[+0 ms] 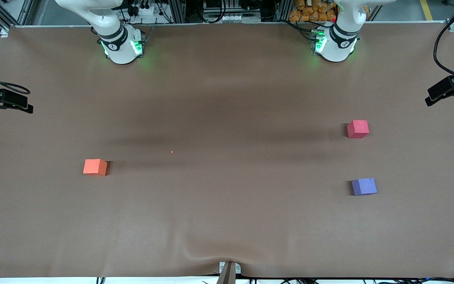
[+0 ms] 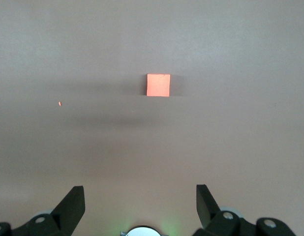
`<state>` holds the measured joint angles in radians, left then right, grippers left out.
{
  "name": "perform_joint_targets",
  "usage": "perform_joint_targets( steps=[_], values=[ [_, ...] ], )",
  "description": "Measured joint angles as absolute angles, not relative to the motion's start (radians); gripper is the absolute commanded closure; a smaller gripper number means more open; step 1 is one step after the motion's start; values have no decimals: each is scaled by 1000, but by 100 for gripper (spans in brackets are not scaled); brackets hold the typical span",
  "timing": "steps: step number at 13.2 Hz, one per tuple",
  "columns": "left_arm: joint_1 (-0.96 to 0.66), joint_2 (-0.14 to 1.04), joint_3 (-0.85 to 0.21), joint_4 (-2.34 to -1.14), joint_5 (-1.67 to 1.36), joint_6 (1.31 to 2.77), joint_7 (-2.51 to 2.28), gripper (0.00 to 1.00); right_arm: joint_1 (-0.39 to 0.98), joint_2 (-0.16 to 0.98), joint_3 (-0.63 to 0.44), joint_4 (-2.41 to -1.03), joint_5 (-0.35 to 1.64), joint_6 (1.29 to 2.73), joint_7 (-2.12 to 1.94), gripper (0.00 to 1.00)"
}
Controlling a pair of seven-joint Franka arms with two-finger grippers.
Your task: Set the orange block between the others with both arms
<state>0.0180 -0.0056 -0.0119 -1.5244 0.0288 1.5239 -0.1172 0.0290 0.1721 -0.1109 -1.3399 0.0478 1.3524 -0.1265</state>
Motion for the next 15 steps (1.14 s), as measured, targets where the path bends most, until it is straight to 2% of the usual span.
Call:
perform_joint_targets(
  steps=[15],
  values=[
    [13,-6,-39,-1524,1,1523,-67,0,29,152,-111,-1350,44,1346,-124,0]
  ],
)
